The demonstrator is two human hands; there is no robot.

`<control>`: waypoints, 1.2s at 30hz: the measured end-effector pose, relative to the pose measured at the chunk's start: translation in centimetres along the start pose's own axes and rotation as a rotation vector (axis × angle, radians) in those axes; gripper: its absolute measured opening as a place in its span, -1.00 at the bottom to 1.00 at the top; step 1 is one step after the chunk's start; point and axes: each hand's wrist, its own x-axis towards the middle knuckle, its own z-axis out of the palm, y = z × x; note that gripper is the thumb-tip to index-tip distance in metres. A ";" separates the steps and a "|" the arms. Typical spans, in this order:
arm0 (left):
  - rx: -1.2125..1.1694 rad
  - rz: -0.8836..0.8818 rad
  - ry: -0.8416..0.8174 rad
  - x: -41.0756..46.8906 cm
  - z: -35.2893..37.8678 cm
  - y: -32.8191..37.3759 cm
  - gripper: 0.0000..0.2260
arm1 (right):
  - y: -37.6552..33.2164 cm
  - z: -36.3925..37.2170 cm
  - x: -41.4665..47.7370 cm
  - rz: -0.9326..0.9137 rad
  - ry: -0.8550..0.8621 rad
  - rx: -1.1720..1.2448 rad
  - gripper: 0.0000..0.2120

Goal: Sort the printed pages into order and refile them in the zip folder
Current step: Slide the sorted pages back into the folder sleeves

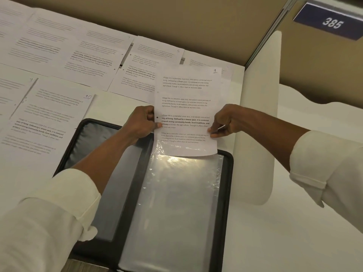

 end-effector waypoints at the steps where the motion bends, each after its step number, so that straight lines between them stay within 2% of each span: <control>1: -0.010 -0.002 0.009 0.0 0.0 0.0 -0.64 | 0.0 -0.1 0.0 -0.003 0.004 0.007 -0.65; 15: -0.009 0.004 -0.022 0.2 -0.2 0.0 -0.59 | 1.6 -0.1 0.4 0.062 -0.020 -0.164 -0.69; 36: -0.010 0.005 0.005 -0.2 -0.5 0.1 -0.60 | 2.4 1.5 1.2 0.119 0.019 -0.058 -0.90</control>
